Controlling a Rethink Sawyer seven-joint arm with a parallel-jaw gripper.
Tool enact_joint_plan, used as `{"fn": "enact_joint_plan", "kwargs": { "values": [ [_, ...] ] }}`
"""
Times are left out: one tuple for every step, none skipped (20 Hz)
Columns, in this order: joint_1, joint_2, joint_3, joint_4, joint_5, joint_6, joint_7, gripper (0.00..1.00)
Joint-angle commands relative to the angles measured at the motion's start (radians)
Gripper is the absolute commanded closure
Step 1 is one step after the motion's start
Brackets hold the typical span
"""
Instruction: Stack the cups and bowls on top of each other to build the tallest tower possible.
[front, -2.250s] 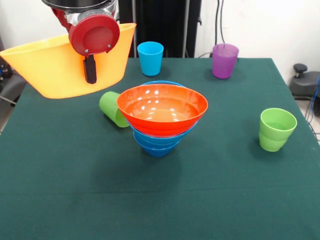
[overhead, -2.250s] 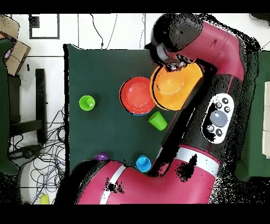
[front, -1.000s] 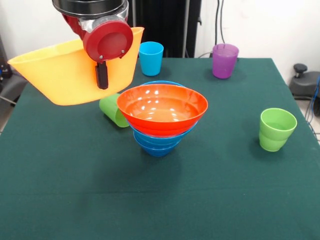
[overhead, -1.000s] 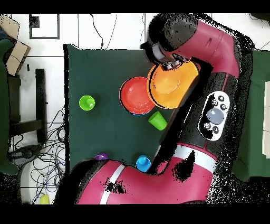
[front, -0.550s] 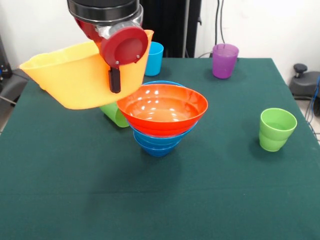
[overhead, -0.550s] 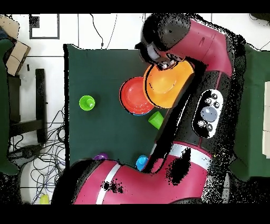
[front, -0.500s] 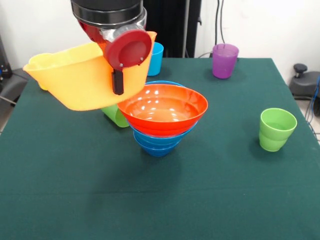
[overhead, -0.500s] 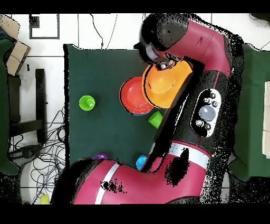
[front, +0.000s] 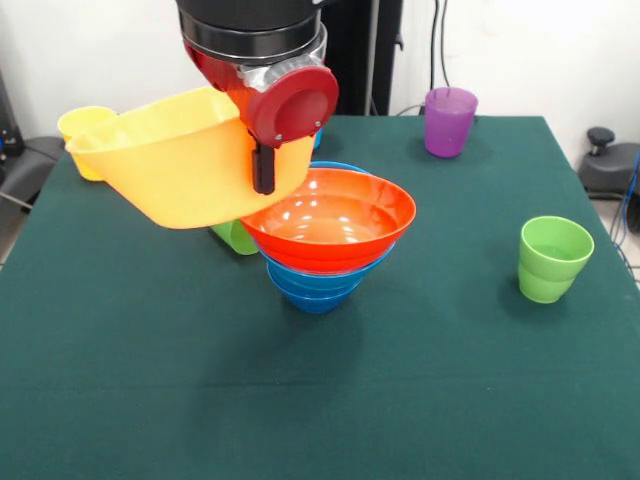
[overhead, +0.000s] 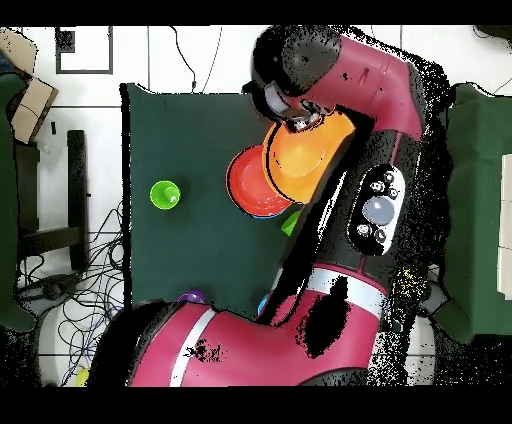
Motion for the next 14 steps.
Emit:
{"fn": "enact_joint_plan", "kwargs": {
  "values": [
    [0.028, 0.029, 0.077, -0.026, -0.045, 0.123, -0.007, 1.00],
    [0.030, 0.026, 0.075, -0.021, -0.046, 0.122, -0.004, 1.00],
    [0.033, 0.026, 0.072, -0.020, -0.047, 0.123, 0.000, 1.00],
    [0.036, 0.025, 0.070, -0.017, -0.048, 0.124, 0.006, 1.00],
    [0.037, 0.027, 0.069, -0.018, -0.047, 0.125, 0.011, 1.00],
    [0.039, 0.029, 0.067, -0.019, -0.046, 0.126, 0.016, 1.00],
    [0.041, 0.036, 0.067, -0.027, -0.045, 0.129, 0.023, 1.00],
    [0.044, 0.039, 0.066, -0.032, -0.044, 0.132, 0.029, 1.00],
    [0.045, 0.049, 0.066, -0.046, -0.043, 0.138, 0.037, 1.00],
    [0.047, 0.055, 0.065, -0.054, -0.042, 0.144, 0.044, 1.00],
    [0.051, 0.061, 0.064, -0.060, -0.041, 0.146, 0.051, 1.00],
    [0.053, 0.068, 0.063, -0.069, -0.039, 0.149, 0.058, 1.00],
    [0.057, 0.074, 0.062, -0.074, -0.038, 0.148, 0.064, 1.00],
    [0.061, 0.081, 0.060, -0.084, -0.037, 0.151, 0.070, 1.00]
  ]
}}
